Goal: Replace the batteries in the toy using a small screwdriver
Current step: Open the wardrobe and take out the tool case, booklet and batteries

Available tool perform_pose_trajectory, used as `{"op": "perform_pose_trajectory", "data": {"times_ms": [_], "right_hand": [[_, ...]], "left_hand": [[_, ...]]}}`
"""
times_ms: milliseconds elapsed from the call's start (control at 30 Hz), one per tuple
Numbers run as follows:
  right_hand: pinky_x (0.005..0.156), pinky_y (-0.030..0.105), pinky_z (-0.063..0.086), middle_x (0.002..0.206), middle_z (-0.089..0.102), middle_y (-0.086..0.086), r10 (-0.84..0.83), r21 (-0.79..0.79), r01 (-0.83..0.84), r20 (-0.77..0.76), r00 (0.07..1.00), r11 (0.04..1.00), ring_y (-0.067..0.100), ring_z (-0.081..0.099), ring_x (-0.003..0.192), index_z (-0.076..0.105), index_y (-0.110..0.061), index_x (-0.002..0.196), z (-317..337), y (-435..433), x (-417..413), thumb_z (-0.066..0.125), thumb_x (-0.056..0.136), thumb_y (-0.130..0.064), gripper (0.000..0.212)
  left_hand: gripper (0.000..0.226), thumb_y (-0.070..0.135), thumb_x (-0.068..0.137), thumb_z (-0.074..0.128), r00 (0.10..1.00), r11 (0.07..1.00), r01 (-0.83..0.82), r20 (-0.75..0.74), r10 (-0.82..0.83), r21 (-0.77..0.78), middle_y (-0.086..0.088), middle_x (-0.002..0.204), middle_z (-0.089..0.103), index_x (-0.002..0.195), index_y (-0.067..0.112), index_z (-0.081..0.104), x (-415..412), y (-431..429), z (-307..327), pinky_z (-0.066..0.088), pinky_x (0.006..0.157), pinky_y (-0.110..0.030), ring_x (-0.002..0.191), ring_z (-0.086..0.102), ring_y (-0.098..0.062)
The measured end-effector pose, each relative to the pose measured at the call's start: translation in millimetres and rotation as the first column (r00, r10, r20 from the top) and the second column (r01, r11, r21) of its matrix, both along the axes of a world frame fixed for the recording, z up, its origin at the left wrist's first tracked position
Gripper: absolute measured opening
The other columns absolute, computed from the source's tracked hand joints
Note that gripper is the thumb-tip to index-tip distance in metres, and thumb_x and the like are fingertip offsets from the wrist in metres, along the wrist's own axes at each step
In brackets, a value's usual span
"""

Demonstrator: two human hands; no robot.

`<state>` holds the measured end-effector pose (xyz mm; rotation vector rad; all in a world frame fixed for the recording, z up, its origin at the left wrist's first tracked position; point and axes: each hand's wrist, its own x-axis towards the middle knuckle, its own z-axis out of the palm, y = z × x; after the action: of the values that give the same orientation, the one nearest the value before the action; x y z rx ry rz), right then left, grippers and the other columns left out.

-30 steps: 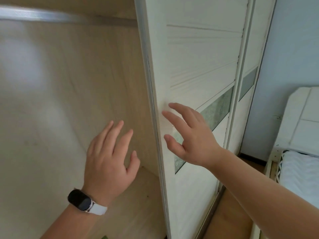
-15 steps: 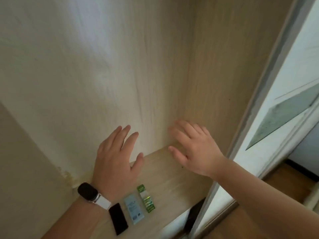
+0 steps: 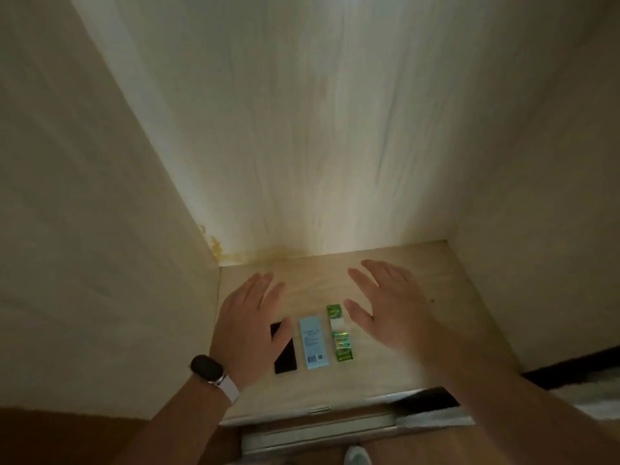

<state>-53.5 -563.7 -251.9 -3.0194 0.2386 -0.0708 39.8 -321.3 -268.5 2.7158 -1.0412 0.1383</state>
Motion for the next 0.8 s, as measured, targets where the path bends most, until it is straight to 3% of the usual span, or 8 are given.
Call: {"op": "perform_pose_trajectory", "data": {"times_ms": [100, 200, 267, 433, 600, 800], "right_hand": [[0.114, 0.046, 0.03, 0.152, 0.045, 0.008, 0.061, 0.03, -0.059, -0.067, 0.996, 0.998, 0.029, 0.042, 0.138, 0.044, -0.025, 0.147, -36, -6, 16, 0.022, 0.093, -0.063, 0.069], [0.116, 0.044, 0.025, 0.155, 0.039, 0.007, 0.1, 0.071, -0.092, -0.119, 0.988, 0.993, 0.027, 0.035, 0.142, 0.038, -0.025, 0.149, -69, -14, 28, 0.029, 0.096, -0.059, 0.064], [0.114, 0.045, 0.03, 0.152, 0.044, 0.009, 0.11, 0.089, -0.097, -0.151, 0.982, 0.991, 0.028, 0.04, 0.139, 0.043, -0.024, 0.147, -92, -20, 34, 0.038, 0.095, -0.056, 0.061], [0.097, 0.044, 0.047, 0.131, 0.061, 0.008, 0.084, 0.127, -0.051, -0.268, 0.96, 0.991, 0.029, 0.058, 0.117, 0.06, -0.021, 0.129, -141, -25, 43, 0.038, 0.088, -0.055, 0.058], [0.096, 0.045, 0.047, 0.127, 0.062, 0.011, 0.075, 0.15, -0.028, -0.317, 0.945, 0.988, 0.032, 0.059, 0.115, 0.061, -0.017, 0.127, -203, -27, 46, 0.039, 0.088, -0.053, 0.059], [0.097, 0.045, 0.046, 0.131, 0.061, 0.013, 0.051, 0.134, 0.0, -0.377, 0.925, 0.991, 0.031, 0.058, 0.119, 0.059, -0.016, 0.13, -275, -20, 46, 0.043, 0.091, -0.05, 0.054]], "left_hand": [[0.056, 0.049, 0.092, 0.042, 0.998, 0.999, -0.028, -0.054, 0.03, 0.034, -0.01, 0.145, 0.056, 0.133, 0.016, 0.062, -1, -9, -32, 0.047, 0.102, -0.051, 0.135, 0.051, -0.033], [0.056, 0.047, 0.09, 0.044, 0.99, 0.996, -0.074, -0.114, 0.081, 0.057, -0.012, 0.144, 0.057, 0.131, 0.015, 0.062, -3, -21, -62, 0.047, 0.102, -0.052, 0.133, 0.052, -0.035], [0.056, 0.046, 0.088, 0.046, 0.982, 0.992, -0.105, -0.152, 0.116, 0.075, -0.014, 0.141, 0.059, 0.128, 0.012, 0.064, -2, -28, -81, 0.051, 0.098, -0.054, 0.13, 0.056, -0.037], [0.06, 0.048, 0.086, 0.044, 0.941, 0.969, -0.189, -0.254, 0.225, 0.158, -0.017, 0.138, 0.061, 0.126, 0.009, 0.067, 8, -34, -137, 0.054, 0.094, -0.054, 0.127, 0.058, -0.04], [0.064, 0.049, 0.086, 0.041, 0.912, 0.943, -0.227, -0.287, 0.294, 0.243, -0.018, 0.142, 0.058, 0.13, 0.009, 0.065, 30, -27, -202, 0.05, 0.097, -0.055, 0.131, 0.053, -0.041], [0.058, 0.042, 0.089, 0.059, 0.896, 0.938, -0.186, -0.342, 0.284, 0.291, -0.018, 0.147, 0.052, 0.137, 0.01, 0.059, 44, -25, -280, 0.045, 0.103, -0.054, 0.137, 0.047, -0.04]]}}
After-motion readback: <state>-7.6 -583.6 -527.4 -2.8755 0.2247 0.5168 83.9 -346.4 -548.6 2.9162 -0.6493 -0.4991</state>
